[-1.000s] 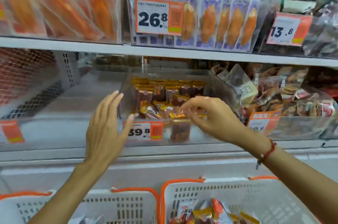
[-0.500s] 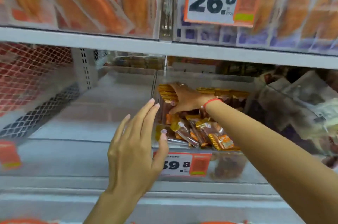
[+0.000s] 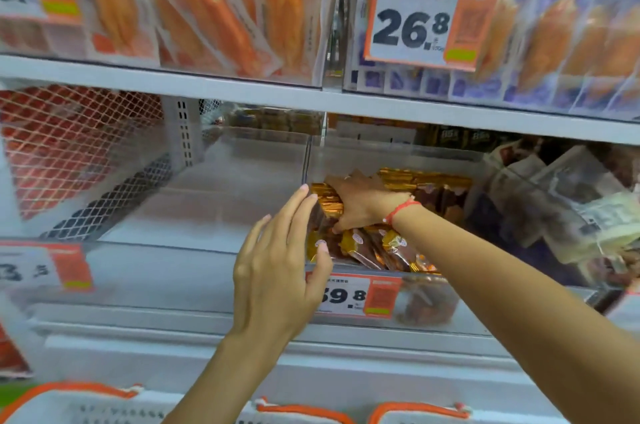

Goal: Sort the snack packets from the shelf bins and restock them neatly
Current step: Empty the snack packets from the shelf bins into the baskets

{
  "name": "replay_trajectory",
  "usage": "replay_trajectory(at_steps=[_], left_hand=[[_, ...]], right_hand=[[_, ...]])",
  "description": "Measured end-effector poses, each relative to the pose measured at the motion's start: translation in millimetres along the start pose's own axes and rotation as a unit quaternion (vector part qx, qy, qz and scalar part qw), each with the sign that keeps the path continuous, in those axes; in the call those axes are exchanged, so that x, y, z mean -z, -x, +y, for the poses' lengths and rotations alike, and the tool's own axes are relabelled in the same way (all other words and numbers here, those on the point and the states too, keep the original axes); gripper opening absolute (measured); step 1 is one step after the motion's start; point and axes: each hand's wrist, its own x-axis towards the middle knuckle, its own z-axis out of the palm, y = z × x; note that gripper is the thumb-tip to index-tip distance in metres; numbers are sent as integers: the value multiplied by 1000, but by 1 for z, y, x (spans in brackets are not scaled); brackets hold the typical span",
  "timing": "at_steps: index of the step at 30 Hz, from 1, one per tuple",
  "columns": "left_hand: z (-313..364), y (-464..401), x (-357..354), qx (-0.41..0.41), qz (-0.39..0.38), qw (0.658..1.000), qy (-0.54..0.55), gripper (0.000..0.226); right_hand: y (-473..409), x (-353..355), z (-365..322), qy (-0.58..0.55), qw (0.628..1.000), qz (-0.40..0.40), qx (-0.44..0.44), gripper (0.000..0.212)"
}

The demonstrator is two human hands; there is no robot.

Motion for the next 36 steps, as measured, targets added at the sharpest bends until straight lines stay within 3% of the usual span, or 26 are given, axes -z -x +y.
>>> replay_trajectory(at_steps=[7,13,17,21,24,28,31,34,36], left_hand=[[2,-1,9,2,-52,999,-10,55],[7,-4,20,18,-152,987,-44,71],[14,-5,24,23,-183,978,-101,60],[20,1,27,16,-131,987,-90,54],[26,-2,26,-59,-89,990,-94,45],[44,-26,20,-143,-73,986,-38,36],[59,-56,5,-93,-150,984,15,36],[65,-86,-24,-35,-237,971,2,49],[65,-101,-47,-9,-269,963,-18,56]], right_hand=[[107,42,22,-167,976,132,-31,86],[239,66,24,-293,934,201,26,86],[306,53,18,-288,953,93,33,84],[327,11,20,-178,981,-74,16,86],[320,-4,27,-144,978,-150,-14,81],[283,10,42,-126,992,-24,-21,45],[238,24,55,-171,982,78,-18,16],[183,27,78,-250,950,179,-56,16],[149,28,96,-265,938,203,-92,19]])
